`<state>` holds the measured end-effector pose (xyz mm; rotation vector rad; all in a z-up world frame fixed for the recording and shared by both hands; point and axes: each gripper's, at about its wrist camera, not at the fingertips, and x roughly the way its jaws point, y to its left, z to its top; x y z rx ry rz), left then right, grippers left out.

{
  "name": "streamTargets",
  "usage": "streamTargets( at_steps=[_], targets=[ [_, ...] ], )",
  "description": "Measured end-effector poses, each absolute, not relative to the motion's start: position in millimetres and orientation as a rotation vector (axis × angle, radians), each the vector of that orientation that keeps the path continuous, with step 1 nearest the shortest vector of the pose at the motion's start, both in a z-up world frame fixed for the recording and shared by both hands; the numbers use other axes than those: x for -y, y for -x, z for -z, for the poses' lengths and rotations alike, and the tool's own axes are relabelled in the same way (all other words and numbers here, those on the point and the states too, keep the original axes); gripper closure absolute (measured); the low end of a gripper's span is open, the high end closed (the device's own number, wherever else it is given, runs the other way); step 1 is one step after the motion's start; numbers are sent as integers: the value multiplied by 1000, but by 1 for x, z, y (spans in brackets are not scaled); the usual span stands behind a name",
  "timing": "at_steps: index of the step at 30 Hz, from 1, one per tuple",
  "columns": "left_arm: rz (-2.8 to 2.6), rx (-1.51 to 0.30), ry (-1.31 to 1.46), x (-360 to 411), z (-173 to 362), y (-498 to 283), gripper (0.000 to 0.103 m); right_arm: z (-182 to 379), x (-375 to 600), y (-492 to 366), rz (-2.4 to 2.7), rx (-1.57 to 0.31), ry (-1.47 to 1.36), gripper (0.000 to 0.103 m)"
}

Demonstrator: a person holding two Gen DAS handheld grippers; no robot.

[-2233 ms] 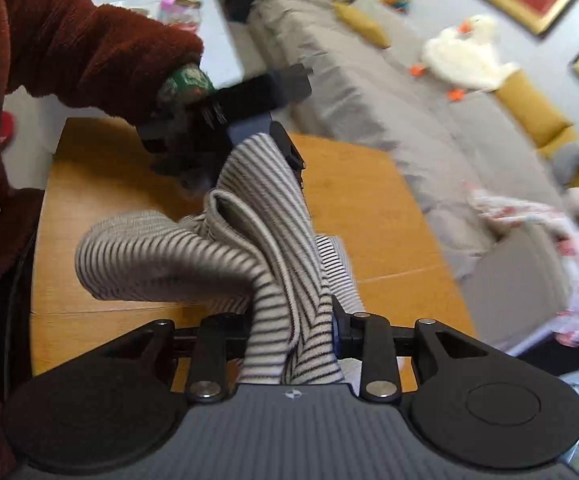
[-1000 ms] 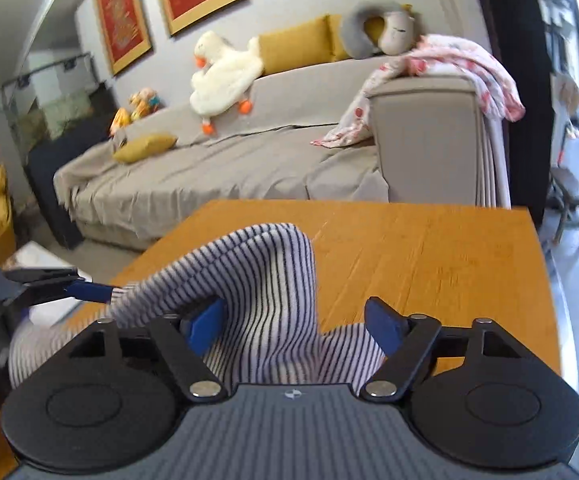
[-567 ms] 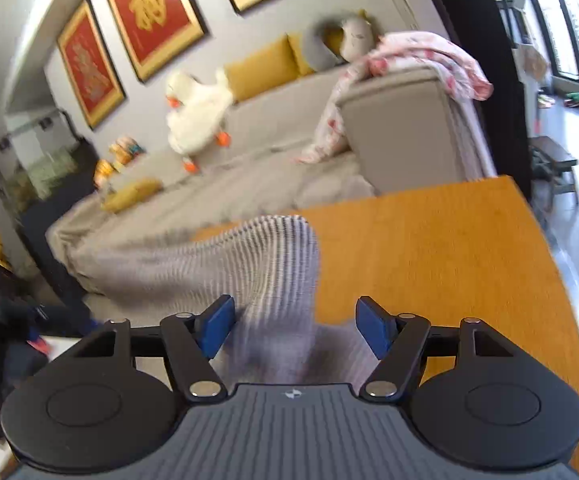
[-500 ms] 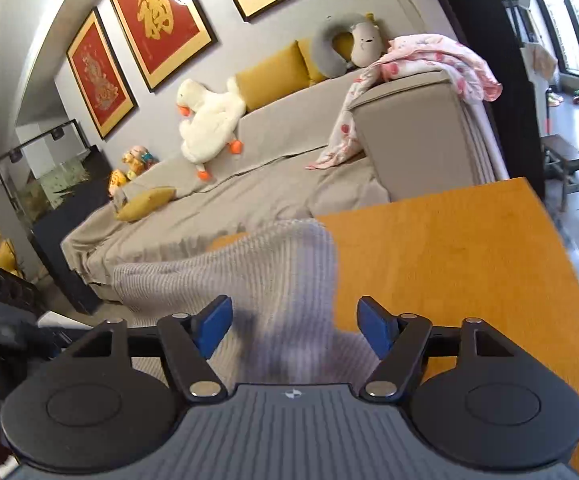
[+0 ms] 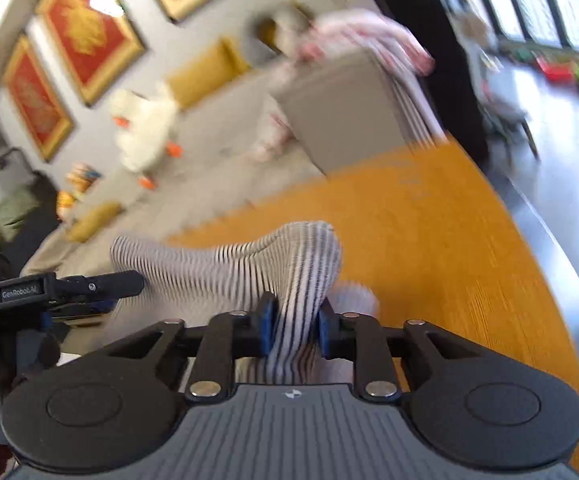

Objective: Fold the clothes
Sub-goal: 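Grasp the shirt edge with the left gripper and fold it inward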

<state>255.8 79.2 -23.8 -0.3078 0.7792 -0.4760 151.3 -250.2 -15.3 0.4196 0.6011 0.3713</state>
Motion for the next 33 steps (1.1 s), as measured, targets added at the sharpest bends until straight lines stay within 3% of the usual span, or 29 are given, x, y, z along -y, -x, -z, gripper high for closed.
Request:
streamTargets(
  at_steps=[1, 3, 7, 14, 18, 21, 23, 26, 28, 30, 33],
  targets=[
    [462, -792, 326, -83, 31, -259, 13, 20, 251, -154, -362, -610, -429, 73],
    [451, -787, 371, -92, 30, -261, 13, 28, 253, -159, -343, -624, -438, 68],
    [420, -672, 254, -102, -2, -245, 15, 9, 240, -150, -309, -571, -239, 48],
    [674, -419, 132, -90, -75, -189, 19, -28, 225, -121, -345, -411, -77, 48],
    [784, -518, 49, -48, -60, -211, 19, -37, 209, -123, -462, -429, -90, 48],
    [683, -685, -32, -22, -18, -253, 36, -9, 201, -154, -444, -579, -136, 47],
    [651, -750, -23, -19, 4, -275, 29, 5, 205, -166, -444, -605, -205, 47],
    [671, -773, 41, -25, 7, -287, 29, -5, 205, -157, -446, -592, -199, 46],
    [677, -772, 32, -26, 8, -288, 29, -14, 206, -142, -472, -578, -195, 39],
    [677, -767, 28, -26, 9, -287, 29, -19, 211, -121, -611, -597, -258, 26],
    [670, -768, 40, -30, 9, -287, 24, -13, 212, -98, -786, -690, -389, 18]
  ],
)
